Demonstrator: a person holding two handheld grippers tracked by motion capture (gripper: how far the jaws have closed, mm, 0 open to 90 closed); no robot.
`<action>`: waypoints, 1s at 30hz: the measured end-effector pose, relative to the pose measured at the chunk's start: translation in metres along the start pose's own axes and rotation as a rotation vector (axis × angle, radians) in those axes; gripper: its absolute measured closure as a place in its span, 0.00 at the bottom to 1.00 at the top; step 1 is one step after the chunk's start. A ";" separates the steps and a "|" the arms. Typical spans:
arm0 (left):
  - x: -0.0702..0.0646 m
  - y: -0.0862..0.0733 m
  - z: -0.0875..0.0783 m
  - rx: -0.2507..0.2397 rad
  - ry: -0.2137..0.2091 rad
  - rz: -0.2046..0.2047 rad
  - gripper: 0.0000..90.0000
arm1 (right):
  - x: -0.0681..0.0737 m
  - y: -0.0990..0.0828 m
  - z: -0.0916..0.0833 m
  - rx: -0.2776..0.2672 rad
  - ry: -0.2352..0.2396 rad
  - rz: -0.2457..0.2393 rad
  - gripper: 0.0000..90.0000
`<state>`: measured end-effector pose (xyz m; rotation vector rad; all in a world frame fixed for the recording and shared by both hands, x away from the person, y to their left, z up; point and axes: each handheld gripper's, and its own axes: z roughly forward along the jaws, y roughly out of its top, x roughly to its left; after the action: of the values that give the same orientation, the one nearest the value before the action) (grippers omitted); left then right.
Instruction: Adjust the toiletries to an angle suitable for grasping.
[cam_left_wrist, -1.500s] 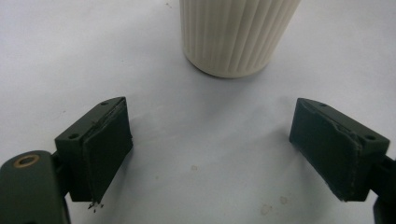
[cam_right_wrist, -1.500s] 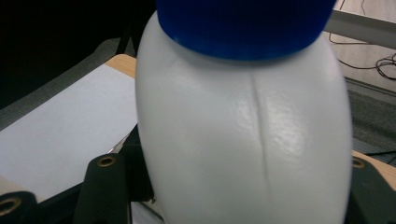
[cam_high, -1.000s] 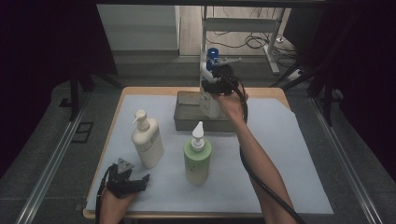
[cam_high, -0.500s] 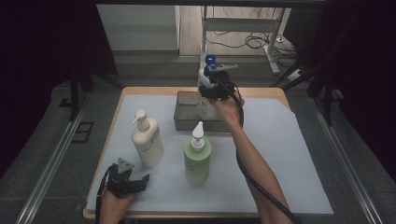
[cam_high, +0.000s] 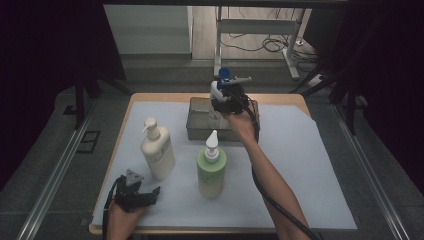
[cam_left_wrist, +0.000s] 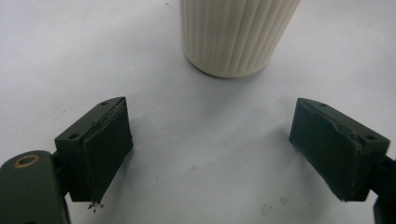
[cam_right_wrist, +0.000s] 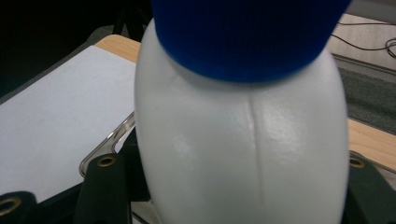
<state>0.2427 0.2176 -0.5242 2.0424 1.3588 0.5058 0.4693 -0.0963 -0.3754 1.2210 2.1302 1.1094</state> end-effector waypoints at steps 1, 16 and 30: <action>0.000 0.000 0.000 0.000 0.000 0.000 0.14 | 0.001 -0.001 0.001 0.000 -0.003 -0.002 0.44; 0.000 0.000 0.000 0.002 0.000 0.001 0.14 | 0.002 -0.014 0.013 0.029 -0.029 -0.008 0.44; 0.000 0.000 0.000 0.001 0.000 0.000 0.14 | -0.003 -0.014 0.015 0.028 -0.018 -0.007 0.43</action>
<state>0.2427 0.2176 -0.5242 2.0431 1.3592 0.5056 0.4736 -0.0966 -0.3957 1.2307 2.1419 1.0655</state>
